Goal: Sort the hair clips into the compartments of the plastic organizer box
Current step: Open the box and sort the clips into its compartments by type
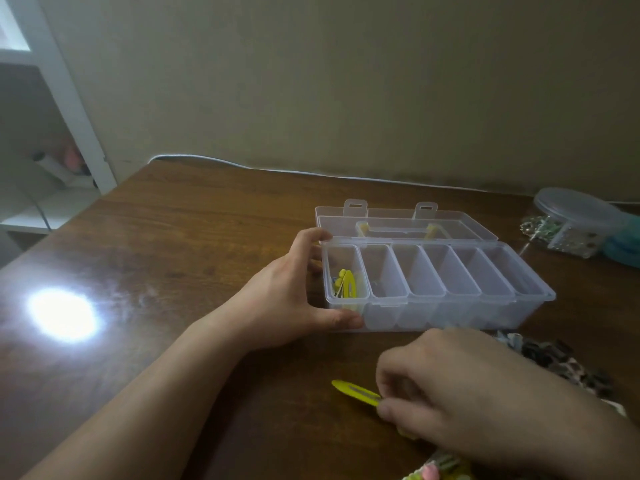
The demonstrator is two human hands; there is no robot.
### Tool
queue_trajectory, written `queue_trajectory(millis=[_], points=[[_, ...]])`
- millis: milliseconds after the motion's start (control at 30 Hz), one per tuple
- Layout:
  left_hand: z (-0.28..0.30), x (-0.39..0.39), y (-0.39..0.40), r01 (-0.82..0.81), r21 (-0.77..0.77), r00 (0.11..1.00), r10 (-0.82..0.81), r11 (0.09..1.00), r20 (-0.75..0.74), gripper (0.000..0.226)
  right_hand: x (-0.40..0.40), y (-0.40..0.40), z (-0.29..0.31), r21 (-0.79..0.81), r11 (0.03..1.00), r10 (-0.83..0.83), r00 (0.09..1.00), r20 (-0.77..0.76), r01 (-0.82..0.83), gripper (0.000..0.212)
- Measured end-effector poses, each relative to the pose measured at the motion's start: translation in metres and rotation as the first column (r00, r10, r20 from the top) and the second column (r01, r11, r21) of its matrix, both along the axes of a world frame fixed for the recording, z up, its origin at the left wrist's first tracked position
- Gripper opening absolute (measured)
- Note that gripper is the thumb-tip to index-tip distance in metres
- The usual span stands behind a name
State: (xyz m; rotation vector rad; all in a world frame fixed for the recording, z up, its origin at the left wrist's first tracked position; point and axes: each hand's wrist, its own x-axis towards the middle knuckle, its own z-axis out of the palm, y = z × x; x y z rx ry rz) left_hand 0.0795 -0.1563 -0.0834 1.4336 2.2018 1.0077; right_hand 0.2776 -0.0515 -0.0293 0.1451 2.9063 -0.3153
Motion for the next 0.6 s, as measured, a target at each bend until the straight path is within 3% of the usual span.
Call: queue_trajectory(millis=[100, 167, 233, 300, 367, 467, 600], points=[[-0.001, -0.001, 0.000, 0.009, 0.029, 1.000, -0.009, 1.000, -0.009, 0.107, -0.002, 0.010, 0.004, -0.266, 0.964, -0.048, 0.975, -0.216, -0.011, 0.022], [-0.002, -0.001, 0.000, 0.020, 0.036, 1.000, -0.019, 0.999, -0.010, 0.106, -0.006, 0.013, 0.002, -0.438, 0.899, -0.213, 0.883, -0.417, 0.011, 0.026], [-0.001, 0.000, 0.000, 0.027, 0.032, 1.000, -0.026, 0.999, -0.011, 0.106, -0.015, 0.013, -0.004, -0.438, 0.894, -0.362, 0.730, -0.579, 0.095, 0.025], [-0.001, 0.001, 0.000, 0.032, 0.033, 0.999, -0.032, 0.999, -0.009, 0.106, -0.027, 0.013, -0.013, -0.309, 0.923, -0.383, 0.644, -0.663, 0.231, 0.025], [-0.001, 0.002, 0.000, 0.036, 0.031, 0.999, -0.036, 0.999, -0.008, 0.106, -0.035, 0.011, -0.018, -0.181, 0.937, -0.339, 0.648, -0.682, 0.300, 0.030], [-0.002, 0.001, 0.000, 0.048, 0.027, 0.999, -0.048, 0.998, -0.008, 0.103, -0.040, 0.007, -0.020, -0.025, 0.963, -0.215, 0.707, -0.674, 0.270, 0.038], [-0.002, 0.000, 0.000, 0.046, 0.023, 0.999, -0.046, 0.999, -0.010, 0.104, -0.022, 0.012, -0.008, -0.105, 0.990, -0.134, 0.811, -0.570, 0.090, 0.034]])
